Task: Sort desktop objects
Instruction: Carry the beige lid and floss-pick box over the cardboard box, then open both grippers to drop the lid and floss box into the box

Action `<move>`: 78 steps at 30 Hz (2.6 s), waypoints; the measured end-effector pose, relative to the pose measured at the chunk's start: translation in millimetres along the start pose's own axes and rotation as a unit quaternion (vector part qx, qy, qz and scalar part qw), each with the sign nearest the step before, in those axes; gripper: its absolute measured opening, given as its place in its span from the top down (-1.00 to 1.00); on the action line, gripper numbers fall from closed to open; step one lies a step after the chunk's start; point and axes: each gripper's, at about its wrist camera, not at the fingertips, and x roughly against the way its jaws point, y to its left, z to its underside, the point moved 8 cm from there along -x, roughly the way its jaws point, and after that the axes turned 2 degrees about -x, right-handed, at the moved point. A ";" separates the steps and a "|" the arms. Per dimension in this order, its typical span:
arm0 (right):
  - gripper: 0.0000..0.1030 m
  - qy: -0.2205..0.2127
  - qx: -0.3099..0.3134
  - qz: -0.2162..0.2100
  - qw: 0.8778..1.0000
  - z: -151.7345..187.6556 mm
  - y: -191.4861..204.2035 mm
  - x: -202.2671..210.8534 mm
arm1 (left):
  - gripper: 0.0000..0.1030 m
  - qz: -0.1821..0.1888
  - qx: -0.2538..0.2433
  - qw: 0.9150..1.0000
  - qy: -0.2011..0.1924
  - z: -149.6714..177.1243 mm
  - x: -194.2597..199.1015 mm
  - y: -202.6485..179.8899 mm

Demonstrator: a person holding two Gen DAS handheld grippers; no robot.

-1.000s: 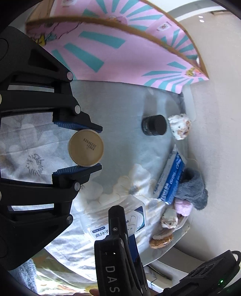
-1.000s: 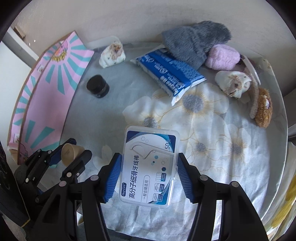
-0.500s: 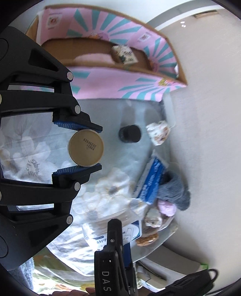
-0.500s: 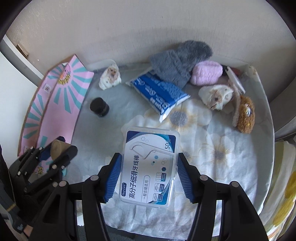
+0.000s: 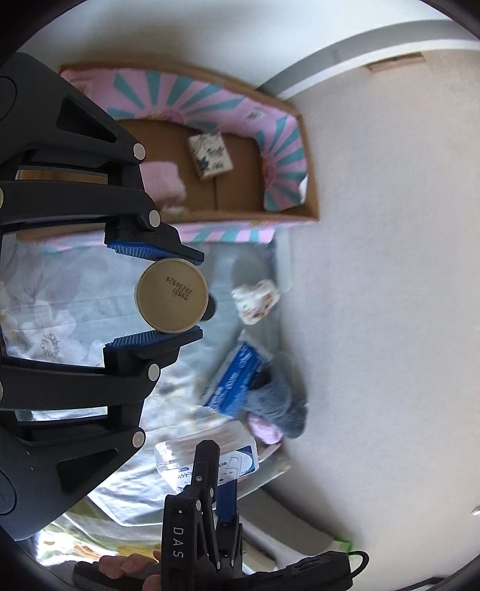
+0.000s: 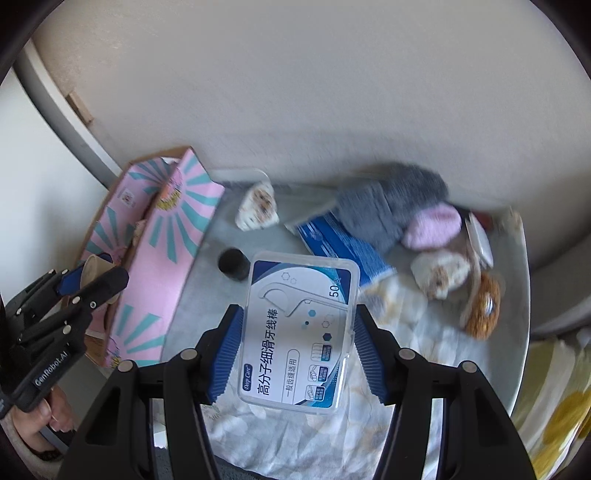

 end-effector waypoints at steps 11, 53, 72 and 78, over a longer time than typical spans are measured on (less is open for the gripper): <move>-0.07 -0.015 0.076 -0.054 0.996 -65.5 67.0 10.8 | 0.41 -0.047 0.034 0.998 -0.015 -34.9 30.1 59.7; -0.07 0.148 0.209 -0.118 0.960 -84.3 237.8 -139.8 | 0.41 -0.022 0.108 0.985 0.132 37.8 -26.1 141.2; -0.69 0.149 0.173 -0.079 0.970 -82.9 237.5 -157.2 | -0.99 -0.051 0.080 0.983 0.154 49.4 -34.2 133.5; -0.69 0.135 0.156 -0.083 0.975 -85.5 234.5 -146.1 | -0.99 -0.051 0.075 0.985 0.149 52.3 -36.7 128.4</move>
